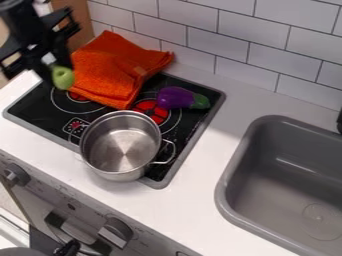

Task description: Put the green spatula on the lower left side of the burner table

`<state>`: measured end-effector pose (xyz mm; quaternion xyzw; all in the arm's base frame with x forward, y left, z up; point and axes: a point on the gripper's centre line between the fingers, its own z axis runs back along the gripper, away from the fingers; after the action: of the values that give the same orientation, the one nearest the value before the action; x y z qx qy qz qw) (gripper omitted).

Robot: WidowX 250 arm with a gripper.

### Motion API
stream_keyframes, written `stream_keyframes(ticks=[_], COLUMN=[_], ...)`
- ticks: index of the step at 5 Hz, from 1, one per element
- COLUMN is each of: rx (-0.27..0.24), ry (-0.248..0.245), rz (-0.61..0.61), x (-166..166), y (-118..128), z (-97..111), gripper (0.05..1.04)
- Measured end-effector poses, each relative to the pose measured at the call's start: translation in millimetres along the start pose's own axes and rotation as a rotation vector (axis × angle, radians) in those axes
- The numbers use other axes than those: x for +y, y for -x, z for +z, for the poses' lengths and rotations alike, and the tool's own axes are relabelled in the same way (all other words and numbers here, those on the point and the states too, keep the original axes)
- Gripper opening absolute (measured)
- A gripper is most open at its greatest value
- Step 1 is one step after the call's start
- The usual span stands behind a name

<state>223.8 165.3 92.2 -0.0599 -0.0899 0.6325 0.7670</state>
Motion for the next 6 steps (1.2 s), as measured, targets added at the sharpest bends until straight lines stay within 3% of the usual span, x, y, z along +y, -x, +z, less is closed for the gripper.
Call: stream_keyframes(ticks=[1,2,3,5,6], rx=[-0.003,-0.010,-0.052,-0.082,-0.113], ry=[-0.021,-0.096,-0.127,-0.188,-0.188], rz=[0.084,0.214,0.269,0.307,0.287], x=[16,37,49,55,54], y=[-18,-29,-39,-39,-38], z=[-16,-34,-43,-55,-59], gripper=[0.313,0.313,0.313,0.313,0.313])
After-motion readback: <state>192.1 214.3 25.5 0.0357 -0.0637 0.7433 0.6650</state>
